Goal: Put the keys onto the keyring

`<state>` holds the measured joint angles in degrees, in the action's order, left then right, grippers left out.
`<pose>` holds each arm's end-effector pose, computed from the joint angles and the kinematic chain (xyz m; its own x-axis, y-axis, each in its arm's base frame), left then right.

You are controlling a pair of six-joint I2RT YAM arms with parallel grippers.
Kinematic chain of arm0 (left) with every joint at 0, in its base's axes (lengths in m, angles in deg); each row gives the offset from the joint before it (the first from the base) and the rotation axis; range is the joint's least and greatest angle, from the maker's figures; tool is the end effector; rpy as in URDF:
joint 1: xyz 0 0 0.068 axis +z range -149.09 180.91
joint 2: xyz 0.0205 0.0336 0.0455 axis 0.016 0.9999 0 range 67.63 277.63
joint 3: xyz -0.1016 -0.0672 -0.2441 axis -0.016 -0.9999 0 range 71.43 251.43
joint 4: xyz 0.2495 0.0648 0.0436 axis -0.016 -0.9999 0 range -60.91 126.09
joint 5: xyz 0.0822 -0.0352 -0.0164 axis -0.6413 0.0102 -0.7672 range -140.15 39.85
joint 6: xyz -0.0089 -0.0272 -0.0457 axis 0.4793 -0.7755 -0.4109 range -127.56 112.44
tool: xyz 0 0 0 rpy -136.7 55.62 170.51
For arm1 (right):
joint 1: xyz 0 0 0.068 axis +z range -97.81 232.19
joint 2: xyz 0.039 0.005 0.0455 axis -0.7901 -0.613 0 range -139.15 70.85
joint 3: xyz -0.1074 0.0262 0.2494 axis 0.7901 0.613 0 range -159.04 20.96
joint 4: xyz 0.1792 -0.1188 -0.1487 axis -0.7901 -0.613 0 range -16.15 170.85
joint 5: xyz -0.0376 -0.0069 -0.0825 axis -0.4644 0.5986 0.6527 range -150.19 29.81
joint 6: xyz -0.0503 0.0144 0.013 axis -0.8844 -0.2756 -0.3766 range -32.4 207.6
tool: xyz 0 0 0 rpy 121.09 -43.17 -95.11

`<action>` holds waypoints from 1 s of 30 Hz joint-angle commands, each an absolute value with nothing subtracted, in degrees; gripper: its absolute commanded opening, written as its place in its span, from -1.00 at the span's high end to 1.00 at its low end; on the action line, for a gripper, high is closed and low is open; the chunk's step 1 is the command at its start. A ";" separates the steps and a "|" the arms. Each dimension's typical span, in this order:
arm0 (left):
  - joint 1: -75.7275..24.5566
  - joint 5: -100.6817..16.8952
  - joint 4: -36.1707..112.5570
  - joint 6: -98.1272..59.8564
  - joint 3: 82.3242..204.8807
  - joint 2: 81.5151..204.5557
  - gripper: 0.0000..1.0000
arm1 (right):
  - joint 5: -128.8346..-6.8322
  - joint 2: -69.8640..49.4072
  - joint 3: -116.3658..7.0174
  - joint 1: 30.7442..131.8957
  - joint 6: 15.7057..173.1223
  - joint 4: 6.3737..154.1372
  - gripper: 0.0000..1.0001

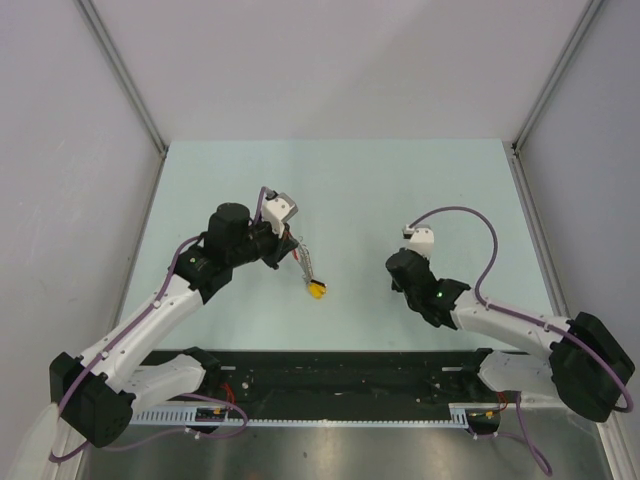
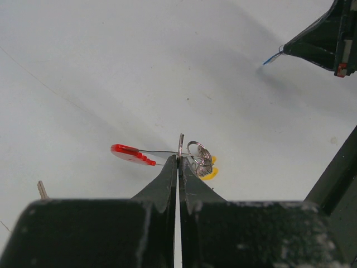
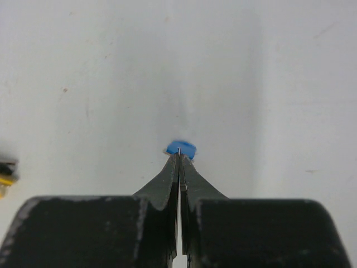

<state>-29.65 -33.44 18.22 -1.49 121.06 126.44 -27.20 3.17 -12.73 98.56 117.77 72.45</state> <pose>0.1937 -0.1263 0.3103 -0.3147 0.3033 -0.8994 0.7449 0.6662 -0.0360 0.1750 0.1553 0.2005 -0.5678 0.0153 -0.8230 -0.0511 0.9972 0.0538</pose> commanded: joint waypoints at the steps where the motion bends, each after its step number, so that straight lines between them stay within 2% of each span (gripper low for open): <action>1: -29.32 -32.66 19.74 -0.88 123.82 124.67 0.99 | -12.50 6.34 -9.81 100.97 123.28 76.11 1.00; 4: -29.23 -32.75 19.74 -0.88 123.82 124.58 0.99 | -10.18 5.64 -9.71 102.64 126.00 74.53 1.00; 14: -29.32 -32.67 19.74 -0.96 123.73 124.49 0.99 | -17.21 -4.11 -12.52 108.70 136.02 72.42 1.00; 25: -29.32 -32.75 19.83 -0.96 123.64 124.23 0.99 | -19.68 -16.24 -18.14 117.58 141.74 76.98 1.00; 28: -29.32 -32.93 19.92 -0.96 123.64 124.06 0.99 | -20.11 -16.95 -19.81 117.76 140.25 78.21 0.81; 29: -29.23 -33.01 19.92 -0.88 123.64 124.14 0.99 | -20.11 -16.52 -20.00 117.67 139.03 78.21 0.65; 30: -29.32 -33.19 19.92 -0.96 123.64 124.14 0.99 | -20.64 -16.08 -20.26 117.58 138.32 77.95 0.59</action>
